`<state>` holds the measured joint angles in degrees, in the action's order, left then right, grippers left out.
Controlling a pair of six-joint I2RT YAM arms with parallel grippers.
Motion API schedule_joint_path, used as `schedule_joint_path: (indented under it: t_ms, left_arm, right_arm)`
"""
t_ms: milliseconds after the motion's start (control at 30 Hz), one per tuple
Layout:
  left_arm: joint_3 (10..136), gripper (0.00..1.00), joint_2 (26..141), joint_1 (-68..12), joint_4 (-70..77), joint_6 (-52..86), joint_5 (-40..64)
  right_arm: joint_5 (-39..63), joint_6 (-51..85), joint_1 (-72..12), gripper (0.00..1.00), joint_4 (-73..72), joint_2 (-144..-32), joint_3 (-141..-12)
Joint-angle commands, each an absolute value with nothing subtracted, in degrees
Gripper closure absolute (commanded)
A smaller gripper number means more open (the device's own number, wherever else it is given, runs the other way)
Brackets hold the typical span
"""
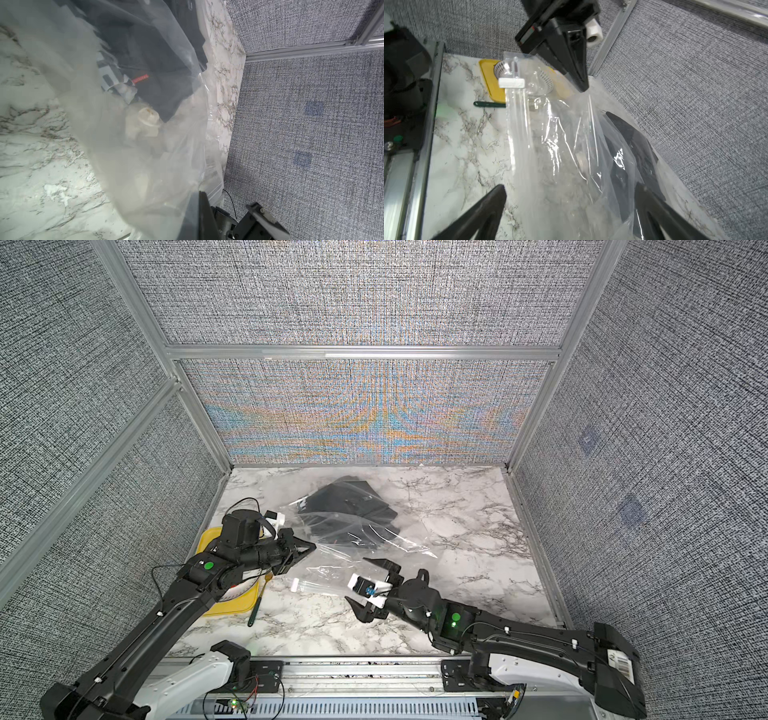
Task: Place the folded shirt into the vacuum bag
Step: Adjust the vacuum bag at the center of the board.
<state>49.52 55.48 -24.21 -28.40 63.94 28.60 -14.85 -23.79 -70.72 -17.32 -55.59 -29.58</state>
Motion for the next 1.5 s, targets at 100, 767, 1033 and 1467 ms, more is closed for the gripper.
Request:
schedule_joint_path:
  t_ms: [100, 767, 1033, 1467]
  left_arm:
    - [47.7, 1.0, 54.0, -23.6, -26.4, 68.1, 27.8]
    - [45.0, 1.0, 53.6, -22.8, -26.2, 74.0, 27.1]
    - [44.7, 0.92, 53.4, -22.1, -26.6, 73.7, 26.6]
    - [57.6, 0.0, 48.2, -19.2, -43.3, 42.1, 6.9]
  right_arm:
    - [-25.9, -37.6, -79.1, 0.04, -26.4, -63.8, -29.8]
    - [-40.8, -51.9, -83.2, 0.54, -53.6, -92.5, -30.6]
    - [-40.1, -45.3, -80.3, 0.97, -47.5, -90.3, -33.0]
    - [3.8, -20.2, -57.7, 1.0, 0.5, -69.7, -50.0]
